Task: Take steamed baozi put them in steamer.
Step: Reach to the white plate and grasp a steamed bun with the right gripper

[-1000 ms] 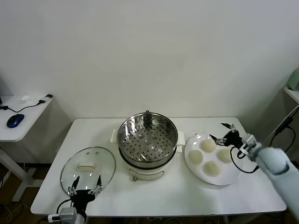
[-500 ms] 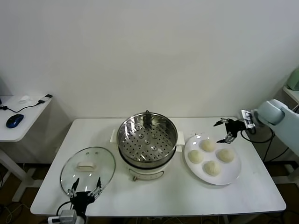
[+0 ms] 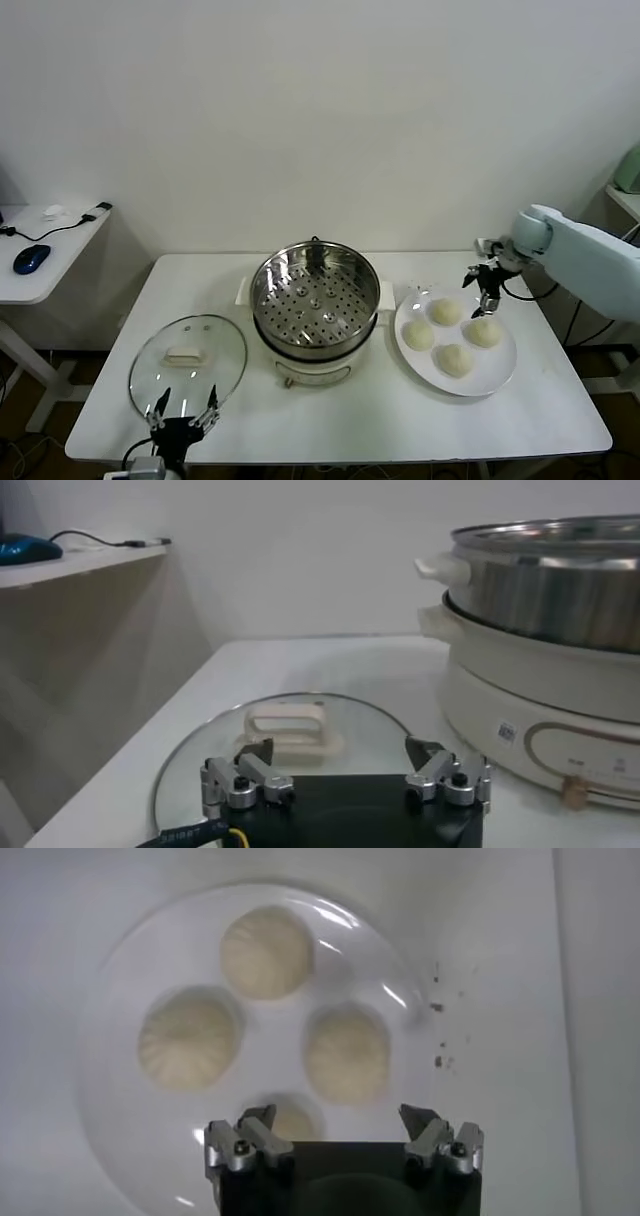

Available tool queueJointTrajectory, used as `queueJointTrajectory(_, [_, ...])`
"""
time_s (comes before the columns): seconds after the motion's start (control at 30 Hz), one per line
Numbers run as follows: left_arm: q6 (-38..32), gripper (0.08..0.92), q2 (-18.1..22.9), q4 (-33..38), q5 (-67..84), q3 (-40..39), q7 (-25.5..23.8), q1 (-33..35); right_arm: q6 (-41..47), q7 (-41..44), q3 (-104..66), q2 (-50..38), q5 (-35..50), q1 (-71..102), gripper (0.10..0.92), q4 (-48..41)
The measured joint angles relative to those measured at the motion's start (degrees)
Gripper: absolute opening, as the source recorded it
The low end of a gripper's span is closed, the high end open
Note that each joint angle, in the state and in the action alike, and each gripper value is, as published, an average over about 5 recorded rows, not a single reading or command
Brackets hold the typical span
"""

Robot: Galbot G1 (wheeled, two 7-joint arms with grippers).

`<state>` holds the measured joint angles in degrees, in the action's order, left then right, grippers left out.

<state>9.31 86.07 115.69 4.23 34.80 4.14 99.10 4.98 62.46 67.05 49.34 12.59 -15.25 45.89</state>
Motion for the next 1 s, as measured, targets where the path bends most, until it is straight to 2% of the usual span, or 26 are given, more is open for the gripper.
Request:
queueJointTrajectory(0.5, [-0.43, 0.823, 0.49, 0.12, -0.01, -0.37, 0.03, 0.66, 1.98, -2.04, -3.10, 7.88, -2.47, 5.39, 0.823, -9.72])
queueJointTrajectory(0.77, [-0.34, 0.823, 0.66, 0.16, -0.11, -0.71, 0.04, 0.48, 1.85, -2.71, -5.47, 9.10, -2.89, 7.02, 0.762, -11.23])
queueJointTrajectory(1.0, [-0.28, 0.823, 1.03, 0.73, -0.64, -1.16, 0.04, 0.96, 1.43, -2.14, -5.70, 8.51, -2.88, 6.50, 0.746, -10.22])
